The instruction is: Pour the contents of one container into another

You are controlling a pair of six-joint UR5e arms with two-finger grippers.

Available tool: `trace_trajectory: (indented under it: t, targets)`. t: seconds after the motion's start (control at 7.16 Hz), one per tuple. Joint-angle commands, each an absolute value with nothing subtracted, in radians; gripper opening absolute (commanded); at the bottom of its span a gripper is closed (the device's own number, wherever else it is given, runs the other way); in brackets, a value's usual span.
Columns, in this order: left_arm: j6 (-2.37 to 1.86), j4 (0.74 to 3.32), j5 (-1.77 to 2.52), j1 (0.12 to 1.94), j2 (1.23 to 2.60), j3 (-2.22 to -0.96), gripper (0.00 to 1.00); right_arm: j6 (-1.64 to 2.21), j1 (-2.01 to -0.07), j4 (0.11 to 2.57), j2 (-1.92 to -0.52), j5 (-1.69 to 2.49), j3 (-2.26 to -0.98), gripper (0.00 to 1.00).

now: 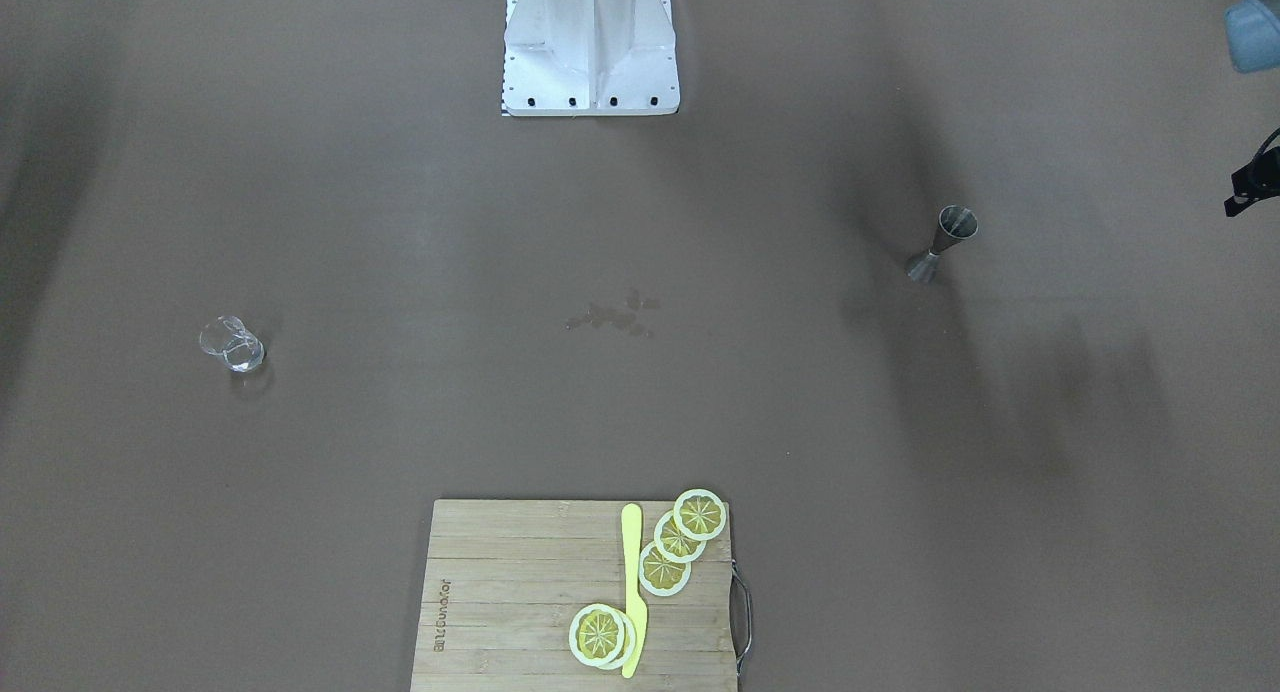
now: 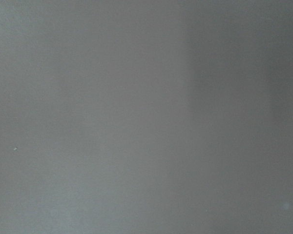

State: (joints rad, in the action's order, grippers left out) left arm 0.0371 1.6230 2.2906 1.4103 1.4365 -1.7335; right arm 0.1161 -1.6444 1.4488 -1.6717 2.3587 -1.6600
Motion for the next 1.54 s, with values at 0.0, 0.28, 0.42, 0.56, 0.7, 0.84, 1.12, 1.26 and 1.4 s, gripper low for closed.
trace_trajectory:
  t: [0.0,0.28,0.42,0.56,0.7,0.84,1.12,1.26,1.4]
  targets:
    - [0.103,1.517,2.327,1.488,1.488,-1.738,0.99,0.106,-1.644,1.448,-1.671,2.349,-1.663,1.0]
    - [0.109,1.508,2.344,1.551,1.488,-1.741,0.99,0.104,-1.644,1.448,-1.666,2.336,-1.664,1.0]
    - [0.11,1.506,2.345,1.577,1.485,-1.747,0.99,0.106,-1.644,1.448,-1.666,2.335,-1.664,1.0]
    - [0.109,1.505,2.367,1.606,1.47,-1.75,0.99,0.107,-1.641,1.447,-1.657,2.321,-1.667,1.0]
    - [0.109,1.503,2.373,1.608,1.454,-1.756,0.99,0.104,-1.632,1.447,-1.643,2.303,-1.674,1.0]
    - [0.107,1.462,2.375,1.611,1.457,-1.759,0.99,0.104,-1.617,1.447,-1.635,2.303,-1.674,1.0]
    - [0.107,1.421,2.364,1.634,1.476,-1.789,0.99,0.106,-1.576,1.447,-1.629,2.28,-1.69,1.0]
    - [0.103,1.405,2.338,1.626,1.511,-1.775,0.99,0.106,-1.569,1.447,-1.628,2.279,-1.69,1.0]
    - [0.103,1.352,2.345,1.631,1.522,-1.787,0.99,0.106,-1.569,1.447,-1.628,2.279,-1.692,1.0]
